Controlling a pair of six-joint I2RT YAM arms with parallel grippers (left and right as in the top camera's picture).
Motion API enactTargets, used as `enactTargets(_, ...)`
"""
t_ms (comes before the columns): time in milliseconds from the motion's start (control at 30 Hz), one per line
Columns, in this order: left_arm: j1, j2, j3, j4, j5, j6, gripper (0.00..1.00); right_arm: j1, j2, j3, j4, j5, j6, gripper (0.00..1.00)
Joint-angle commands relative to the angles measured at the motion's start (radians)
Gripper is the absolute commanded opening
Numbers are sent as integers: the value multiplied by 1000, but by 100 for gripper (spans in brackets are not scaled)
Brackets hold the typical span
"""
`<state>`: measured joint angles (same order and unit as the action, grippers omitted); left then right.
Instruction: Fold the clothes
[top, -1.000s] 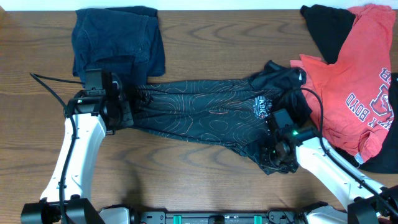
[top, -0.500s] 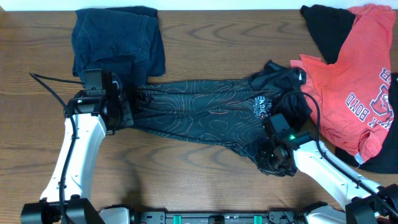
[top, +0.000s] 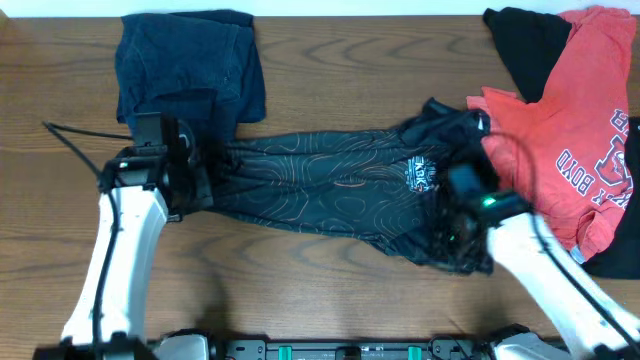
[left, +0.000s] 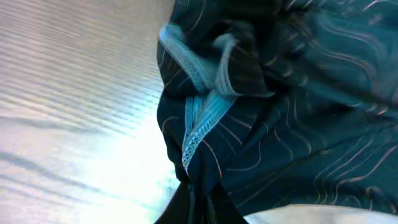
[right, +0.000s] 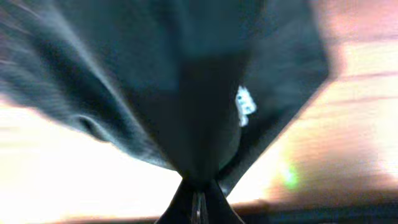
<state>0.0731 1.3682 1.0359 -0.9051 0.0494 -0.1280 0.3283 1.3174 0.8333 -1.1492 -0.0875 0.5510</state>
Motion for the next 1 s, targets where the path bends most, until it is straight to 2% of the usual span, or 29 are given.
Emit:
enactTargets(0,4,-96,59,-35,-4,-9,6,-52,-63,125,-98,27,-104,1)
enactTargets(167,4,-177,59,-100,-4,-9,6,-91,-101,241,-266,1,-179,1)
enactTargets(333,4,-236,59,-152,-4,-9,6,-93,-130,306,-320,-22,-202,1)
enactTargets(633,4,-182,58,-93,-5,-9,6,-100,-72,329,-95,30,-246,1)
enactTargets(767,5,-109,58,-33,-5,-9,6,-132,11,329,13,83,-285,1)
enactTargets(967,5,31,58,71,-16,-9,6,-217,164,329,182,41,-350,1)
